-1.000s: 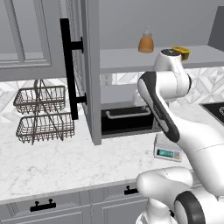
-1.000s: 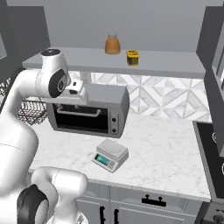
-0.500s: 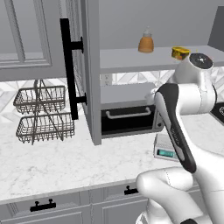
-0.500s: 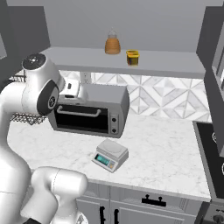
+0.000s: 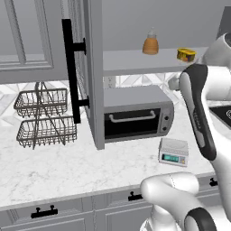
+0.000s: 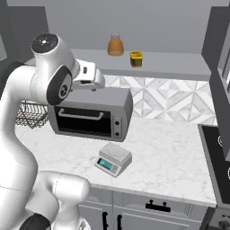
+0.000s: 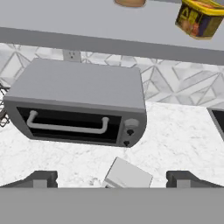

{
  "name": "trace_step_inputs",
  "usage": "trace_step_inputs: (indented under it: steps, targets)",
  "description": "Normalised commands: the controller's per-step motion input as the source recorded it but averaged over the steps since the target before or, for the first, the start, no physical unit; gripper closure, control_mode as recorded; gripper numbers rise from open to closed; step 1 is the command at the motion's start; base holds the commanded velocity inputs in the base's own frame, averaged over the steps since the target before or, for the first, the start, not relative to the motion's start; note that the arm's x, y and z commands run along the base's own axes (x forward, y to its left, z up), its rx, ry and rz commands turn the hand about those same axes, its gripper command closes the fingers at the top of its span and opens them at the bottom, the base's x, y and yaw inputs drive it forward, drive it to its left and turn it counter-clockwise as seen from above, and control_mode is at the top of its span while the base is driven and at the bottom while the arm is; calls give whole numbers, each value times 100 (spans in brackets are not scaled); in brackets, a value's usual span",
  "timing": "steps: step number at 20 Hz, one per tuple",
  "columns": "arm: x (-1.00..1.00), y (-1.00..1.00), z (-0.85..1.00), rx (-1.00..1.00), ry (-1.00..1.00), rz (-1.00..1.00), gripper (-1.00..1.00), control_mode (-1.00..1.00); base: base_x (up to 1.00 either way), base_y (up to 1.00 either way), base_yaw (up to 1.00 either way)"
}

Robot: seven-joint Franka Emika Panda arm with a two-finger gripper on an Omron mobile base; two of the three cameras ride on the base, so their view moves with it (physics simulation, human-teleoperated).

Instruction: Pick the canned food and place it on the digital scale for weighing, and close the cabinet.

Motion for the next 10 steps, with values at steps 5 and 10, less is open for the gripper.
trace_step_inputs:
  steps: [5, 10]
  targets:
    - [0, -60, 46, -2, -7, 0, -100, -100, 0, 0, 0]
    - [17, -55, 10, 0, -14, 0, -100, -100, 0, 0, 0]
